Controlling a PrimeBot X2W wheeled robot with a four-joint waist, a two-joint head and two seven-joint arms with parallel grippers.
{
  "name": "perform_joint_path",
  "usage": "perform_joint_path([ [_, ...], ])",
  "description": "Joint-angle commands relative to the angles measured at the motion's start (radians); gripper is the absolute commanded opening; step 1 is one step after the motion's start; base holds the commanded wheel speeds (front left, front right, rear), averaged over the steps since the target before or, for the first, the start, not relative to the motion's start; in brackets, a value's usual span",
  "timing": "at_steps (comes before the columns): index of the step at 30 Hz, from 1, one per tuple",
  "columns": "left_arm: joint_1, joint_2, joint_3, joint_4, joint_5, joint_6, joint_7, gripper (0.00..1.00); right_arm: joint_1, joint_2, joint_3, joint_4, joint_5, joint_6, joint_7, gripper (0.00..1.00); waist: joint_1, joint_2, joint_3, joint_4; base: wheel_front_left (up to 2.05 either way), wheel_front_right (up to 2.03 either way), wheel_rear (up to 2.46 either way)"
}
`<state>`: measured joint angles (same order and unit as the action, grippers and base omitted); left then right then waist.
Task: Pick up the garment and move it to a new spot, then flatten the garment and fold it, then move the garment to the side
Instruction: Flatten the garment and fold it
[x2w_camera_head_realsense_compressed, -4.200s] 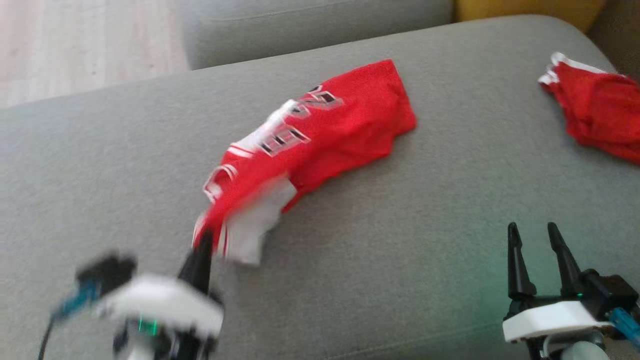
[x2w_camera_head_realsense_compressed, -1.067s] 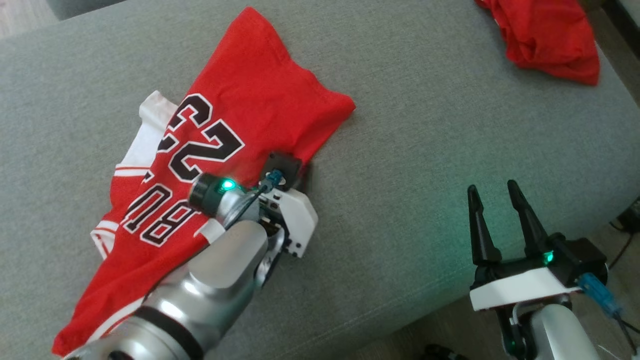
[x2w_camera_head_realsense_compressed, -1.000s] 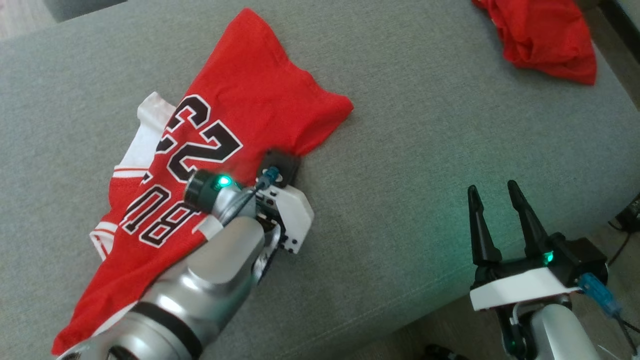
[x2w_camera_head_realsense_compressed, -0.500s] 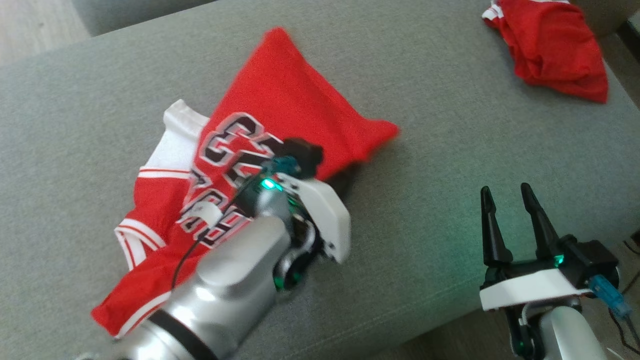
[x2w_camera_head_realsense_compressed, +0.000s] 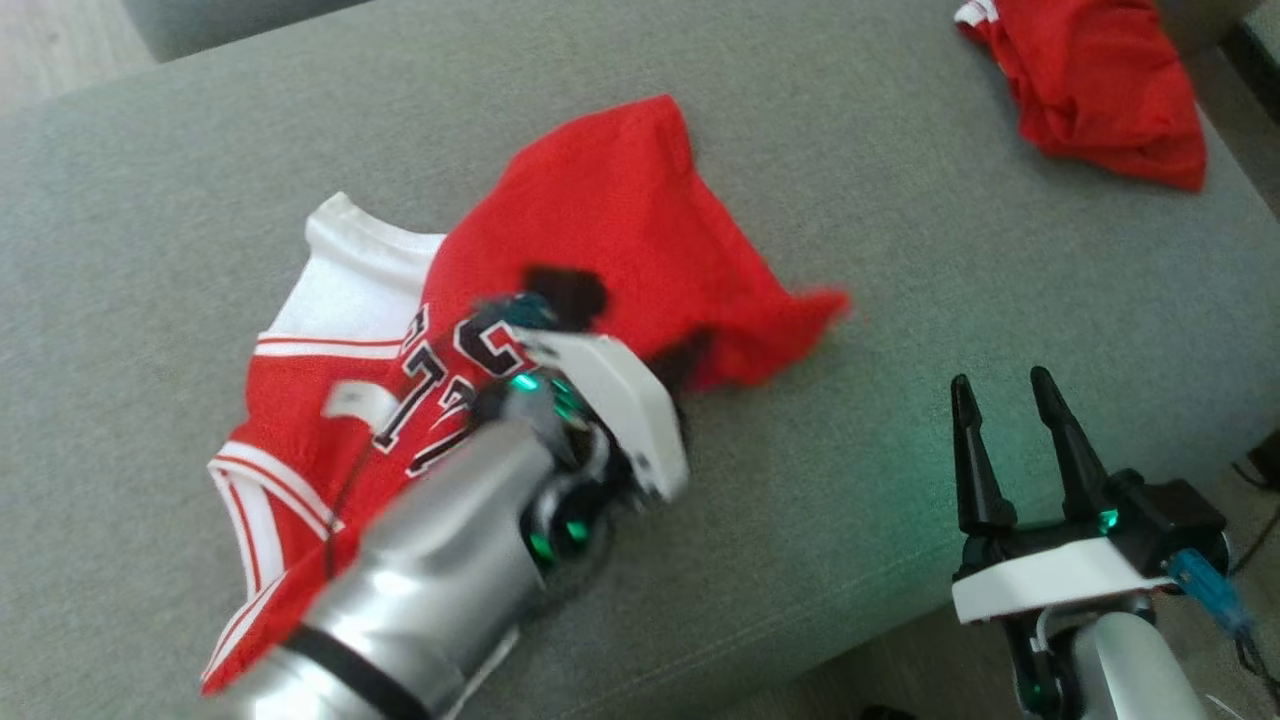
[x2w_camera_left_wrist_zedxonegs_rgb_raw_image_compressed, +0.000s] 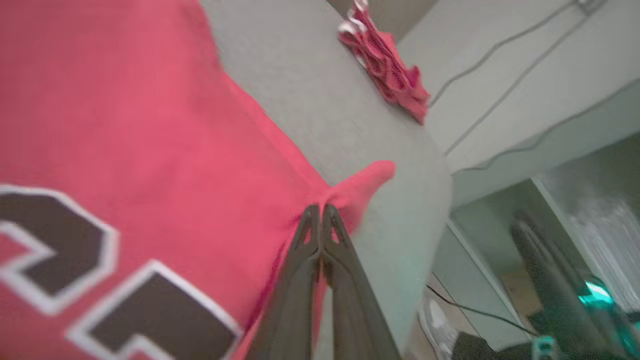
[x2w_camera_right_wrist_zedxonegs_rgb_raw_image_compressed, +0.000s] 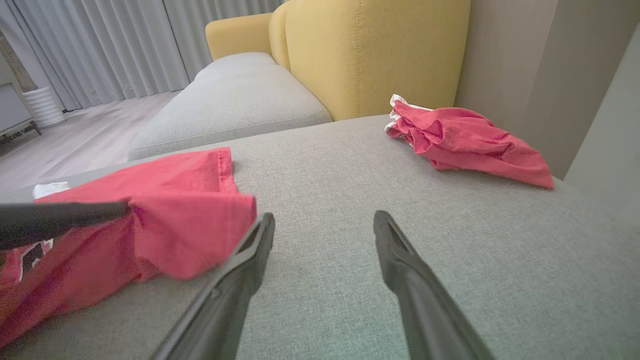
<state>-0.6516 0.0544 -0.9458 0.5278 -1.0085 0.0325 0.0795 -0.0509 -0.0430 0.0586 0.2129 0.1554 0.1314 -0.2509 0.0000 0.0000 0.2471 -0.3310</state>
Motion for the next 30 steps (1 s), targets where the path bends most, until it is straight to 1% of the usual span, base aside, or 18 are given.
perform_joint_path([
  [1,-0.084,0.001,0.061,0.027,0.022,0.034,-0.055,0.00,-0.018,-0.007,0.023,-0.022,-0.002,-0.001,-0.011,1.00,0.0000,0.0000,0.010,-0.014,0.00,0.00,0.00],
  [3,-0.112,0.002,0.079,0.090,0.042,0.063,-0.100,0.00,-0.018,-0.007,0.024,-0.020,-0.001,-0.001,-0.011,1.00,0.0000,0.0000,0.014,-0.023,0.00,0.00,0.00],
  [4,-0.112,0.002,0.079,0.090,0.042,0.063,-0.100,0.00,-0.018,-0.007,0.024,-0.020,-0.001,-0.001,-0.011,1.00,0.0000,0.0000,0.014,-0.023,0.00,0.00,0.00],
  [7,-0.154,0.004,0.083,0.187,0.076,0.092,-0.144,0.00,-0.018,-0.007,0.025,-0.020,0.001,-0.001,-0.011,1.00,0.0000,0.0000,0.021,-0.030,0.00,0.00,0.00],
  [8,-0.167,0.004,0.076,0.217,0.093,0.099,-0.158,0.29,-0.019,-0.007,0.025,-0.019,0.001,-0.001,-0.011,1.00,0.0000,0.0000,0.023,-0.032,0.00,0.00,0.00],
  [9,-0.177,0.005,0.065,0.244,0.109,0.100,-0.168,0.62,-0.019,-0.007,0.026,-0.018,0.001,-0.001,-0.011,1.00,0.0000,0.0000,0.024,-0.034,0.00,0.00,0.00],
  [10,-0.182,0.005,0.057,0.267,0.118,0.097,-0.176,1.00,-0.020,-0.007,0.026,-0.016,0.001,-0.001,-0.011,1.00,0.0000,0.0000,0.025,-0.036,0.00,0.00,0.00],
  [12,-0.192,0.004,0.046,0.307,0.138,0.102,-0.198,1.00,-0.021,-0.007,0.023,-0.015,0.002,-0.001,-0.011,1.00,0.0000,0.0000,0.024,-0.036,0.00,0.00,0.00],
  [15,-0.205,0.012,0.027,0.355,0.178,0.128,-0.246,1.00,-0.020,-0.007,0.017,-0.015,0.003,-0.001,-0.011,1.00,0.0000,0.0000,0.020,-0.033,0.00,0.00,0.00],
  [19,-0.214,0.016,0.032,0.364,0.194,0.144,-0.293,1.00,-0.013,-0.007,0.006,-0.016,0.003,-0.001,-0.011,1.00,0.0000,0.0000,0.008,-0.022,0.00,0.00,0.00],
  [22,-0.224,0.013,0.021,0.322,0.218,0.151,-0.315,1.00,-0.007,-0.007,0.001,-0.019,0.003,-0.001,-0.011,1.00,0.0000,0.0000,0.002,-0.009,0.00,0.00,0.00],
  [26,-0.231,0.004,-0.023,0.223,0.244,0.137,-0.319,1.00,-0.011,-0.007,0.011,-0.024,0.004,-0.001,-0.011,1.00,0.0000,0.0000,0.012,-0.001,0.00,0.00,0.00],
  [27,-0.234,0.000,-0.051,0.174,0.251,0.132,-0.307,1.00,-0.016,-0.007,0.019,-0.027,0.006,-0.001,-0.011,1.00,0.0000,0.0000,0.024,-0.003,0.00,0.00,0.00],
  [30,-0.241,-0.002,-0.097,0.123,0.260,0.132,-0.268,1.00,-0.025,-0.007,0.032,-0.033,0.009,-0.001,-0.011,1.00,0.0000,0.0000,0.048,-0.012,0.00,0.00,0.00],
])
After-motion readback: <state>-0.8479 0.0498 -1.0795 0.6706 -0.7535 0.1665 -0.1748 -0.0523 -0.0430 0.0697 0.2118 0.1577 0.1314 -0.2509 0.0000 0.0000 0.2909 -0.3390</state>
